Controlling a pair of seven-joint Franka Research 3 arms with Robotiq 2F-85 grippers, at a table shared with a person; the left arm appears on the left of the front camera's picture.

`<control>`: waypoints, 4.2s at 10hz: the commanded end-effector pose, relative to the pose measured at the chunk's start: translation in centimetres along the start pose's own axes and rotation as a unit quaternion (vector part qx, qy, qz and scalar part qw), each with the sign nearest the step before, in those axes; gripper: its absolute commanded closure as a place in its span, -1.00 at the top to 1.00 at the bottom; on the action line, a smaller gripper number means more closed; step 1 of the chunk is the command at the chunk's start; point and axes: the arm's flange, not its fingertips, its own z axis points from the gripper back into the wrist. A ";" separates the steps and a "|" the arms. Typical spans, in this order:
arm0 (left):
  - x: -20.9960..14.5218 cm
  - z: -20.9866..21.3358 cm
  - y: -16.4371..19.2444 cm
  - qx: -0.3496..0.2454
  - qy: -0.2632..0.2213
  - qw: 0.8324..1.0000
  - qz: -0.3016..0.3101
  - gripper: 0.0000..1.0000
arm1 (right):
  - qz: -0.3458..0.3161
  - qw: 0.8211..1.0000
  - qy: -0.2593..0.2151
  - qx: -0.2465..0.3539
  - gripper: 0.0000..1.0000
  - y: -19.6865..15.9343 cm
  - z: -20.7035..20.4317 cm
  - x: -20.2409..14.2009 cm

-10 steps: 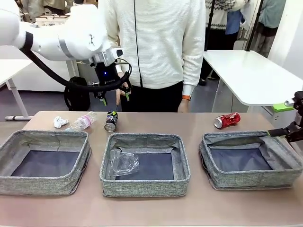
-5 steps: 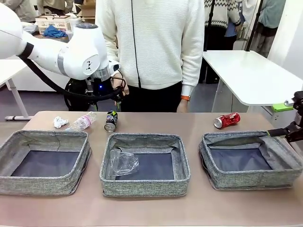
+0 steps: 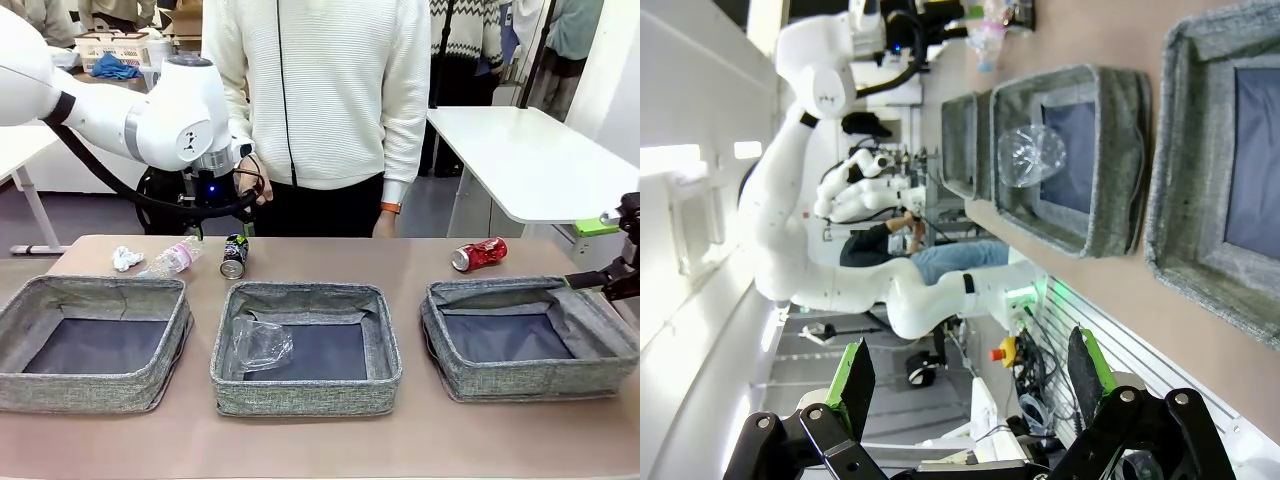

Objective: Sort the waste into the appropriate baskets.
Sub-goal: Pick up the waste item pointed out by the person.

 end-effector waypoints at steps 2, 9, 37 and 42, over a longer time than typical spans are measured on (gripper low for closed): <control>1.0 -0.1 -0.8 0.004 0.013 1.000 -0.006 1.00 | -0.009 1.000 -0.002 0.008 1.00 0.5 0.1 0.0; 2.1 -7.1 1.0 -0.040 0.039 0.998 -0.029 1.00 | -0.009 1.000 -0.002 0.008 1.00 0.5 0.1 0.0; -8.3 11.7 3.1 -0.020 0.006 0.997 -0.070 -0.68 | -0.009 1.000 -0.002 0.008 1.00 0.5 0.1 0.0; -13.6 16.0 -1.1 -0.042 0.001 0.996 -0.080 -0.24 | -0.009 1.000 -0.002 0.008 1.00 0.5 0.1 0.0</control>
